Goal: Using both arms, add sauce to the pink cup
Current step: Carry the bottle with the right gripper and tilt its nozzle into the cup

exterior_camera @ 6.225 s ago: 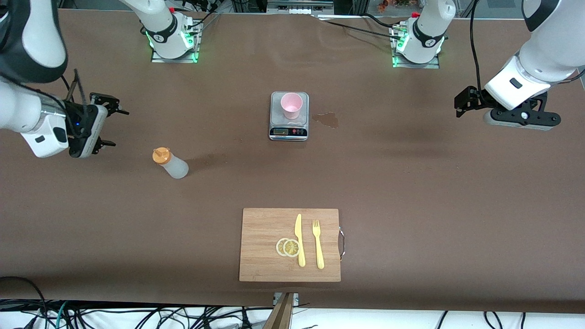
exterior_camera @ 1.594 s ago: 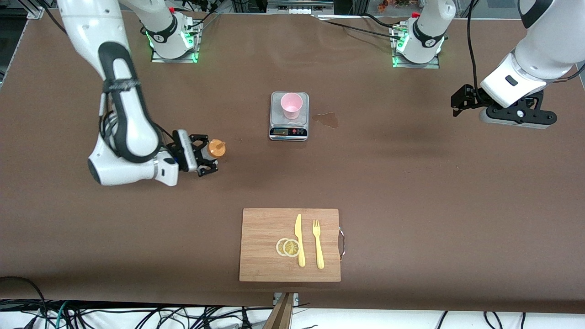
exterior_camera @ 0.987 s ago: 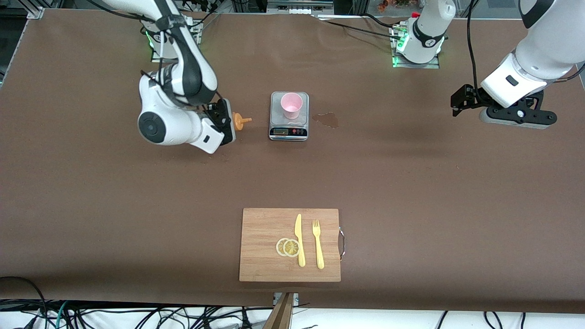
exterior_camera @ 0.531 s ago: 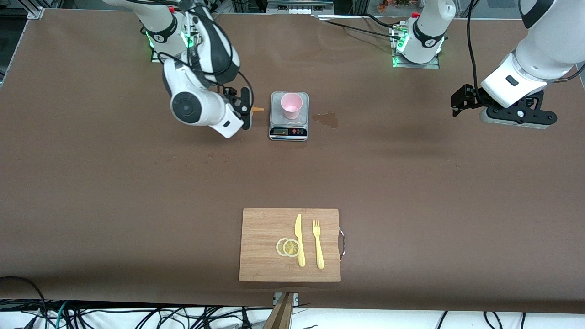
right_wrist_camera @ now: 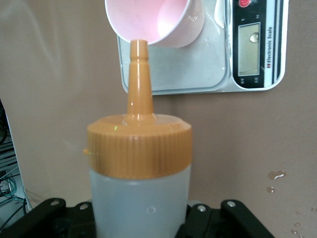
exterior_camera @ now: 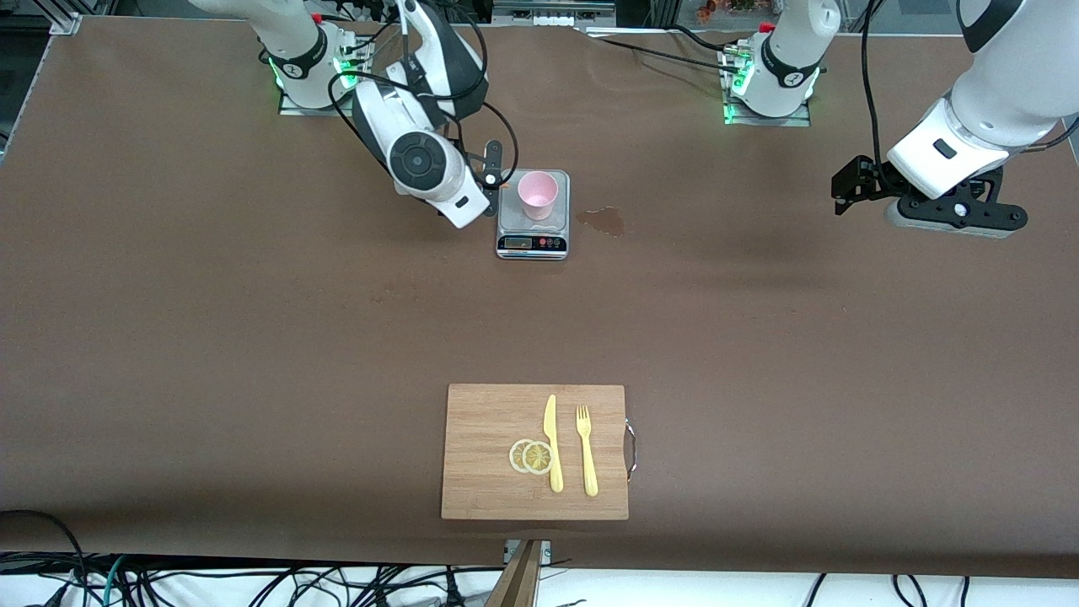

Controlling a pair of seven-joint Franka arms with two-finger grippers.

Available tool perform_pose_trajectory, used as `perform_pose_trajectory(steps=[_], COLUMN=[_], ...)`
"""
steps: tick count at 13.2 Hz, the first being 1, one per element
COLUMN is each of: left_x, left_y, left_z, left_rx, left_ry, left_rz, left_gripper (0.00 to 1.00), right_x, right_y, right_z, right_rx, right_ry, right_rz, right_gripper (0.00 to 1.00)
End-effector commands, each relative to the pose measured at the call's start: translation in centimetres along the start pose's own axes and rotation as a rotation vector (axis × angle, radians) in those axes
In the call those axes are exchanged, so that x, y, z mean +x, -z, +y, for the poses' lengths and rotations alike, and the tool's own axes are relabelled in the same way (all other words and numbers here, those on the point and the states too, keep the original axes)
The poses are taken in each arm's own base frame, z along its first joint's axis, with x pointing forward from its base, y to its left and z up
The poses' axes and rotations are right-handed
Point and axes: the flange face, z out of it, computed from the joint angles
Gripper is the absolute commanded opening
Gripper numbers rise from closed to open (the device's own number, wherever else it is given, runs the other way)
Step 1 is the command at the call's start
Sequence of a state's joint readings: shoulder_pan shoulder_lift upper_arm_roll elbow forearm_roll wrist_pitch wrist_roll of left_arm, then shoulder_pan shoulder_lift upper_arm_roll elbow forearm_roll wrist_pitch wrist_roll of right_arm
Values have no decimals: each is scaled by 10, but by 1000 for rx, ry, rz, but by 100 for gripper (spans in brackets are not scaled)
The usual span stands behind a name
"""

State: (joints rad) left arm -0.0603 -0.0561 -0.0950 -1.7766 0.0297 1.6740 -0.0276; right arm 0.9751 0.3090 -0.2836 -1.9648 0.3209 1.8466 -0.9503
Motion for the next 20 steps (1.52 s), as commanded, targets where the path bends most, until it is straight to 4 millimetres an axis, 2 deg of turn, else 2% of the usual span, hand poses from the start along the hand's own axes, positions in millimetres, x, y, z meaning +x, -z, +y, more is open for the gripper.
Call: perform_pose_trajectory(steps=[1,8,13,20], left_x=[-2,-2,-2,-2], left_y=[5,5,3,4], left_z=[-1,0,-2,-5], left_rx=[-24,-25,-25,-26], left_ry=[3,0,3,7], left_rz=[-3,-6,-11,-10], left_gripper=[100,100,100,100], right_x=[1,35,53,62], right_y=[0,-7,-7,-1], right_z=[-10,-25,-27,-27], right_rx=[-13,-91,-138,-181], right_ry=[-16,-22,-25,-14], right_rz=[-20,-114,-173,-246], right_gripper=[10,10,10,10])
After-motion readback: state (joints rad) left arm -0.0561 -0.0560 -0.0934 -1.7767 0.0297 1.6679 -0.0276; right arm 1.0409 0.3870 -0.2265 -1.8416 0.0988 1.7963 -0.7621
